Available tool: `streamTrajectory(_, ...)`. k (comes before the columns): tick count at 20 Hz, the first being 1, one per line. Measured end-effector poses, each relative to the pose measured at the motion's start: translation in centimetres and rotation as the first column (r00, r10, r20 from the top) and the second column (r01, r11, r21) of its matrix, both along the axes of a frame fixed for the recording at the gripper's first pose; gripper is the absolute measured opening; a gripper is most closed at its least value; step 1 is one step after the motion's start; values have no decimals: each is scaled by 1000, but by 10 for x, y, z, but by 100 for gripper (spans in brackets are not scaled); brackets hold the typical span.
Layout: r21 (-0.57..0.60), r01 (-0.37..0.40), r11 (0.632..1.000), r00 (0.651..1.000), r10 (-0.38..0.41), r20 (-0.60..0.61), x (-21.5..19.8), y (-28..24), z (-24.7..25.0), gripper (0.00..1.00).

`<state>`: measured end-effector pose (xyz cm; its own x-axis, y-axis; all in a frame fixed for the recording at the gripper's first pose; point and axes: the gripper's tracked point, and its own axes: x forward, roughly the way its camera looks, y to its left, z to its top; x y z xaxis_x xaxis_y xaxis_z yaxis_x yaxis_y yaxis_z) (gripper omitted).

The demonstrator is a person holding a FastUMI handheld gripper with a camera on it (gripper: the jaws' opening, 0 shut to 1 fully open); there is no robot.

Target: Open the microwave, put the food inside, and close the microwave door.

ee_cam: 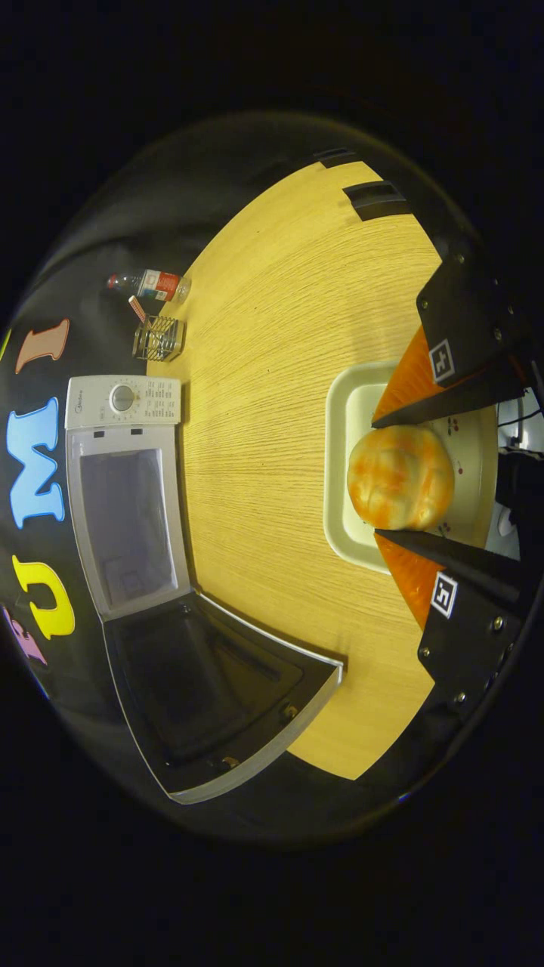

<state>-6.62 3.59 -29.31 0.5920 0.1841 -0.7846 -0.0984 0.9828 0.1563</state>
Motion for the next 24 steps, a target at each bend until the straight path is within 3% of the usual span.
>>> streamTrajectory(12,263,28,964,980,-78,182,107,29,93,75)
streamTrajectory(24,469,43,882,963,-163,217,220,56,99,75)
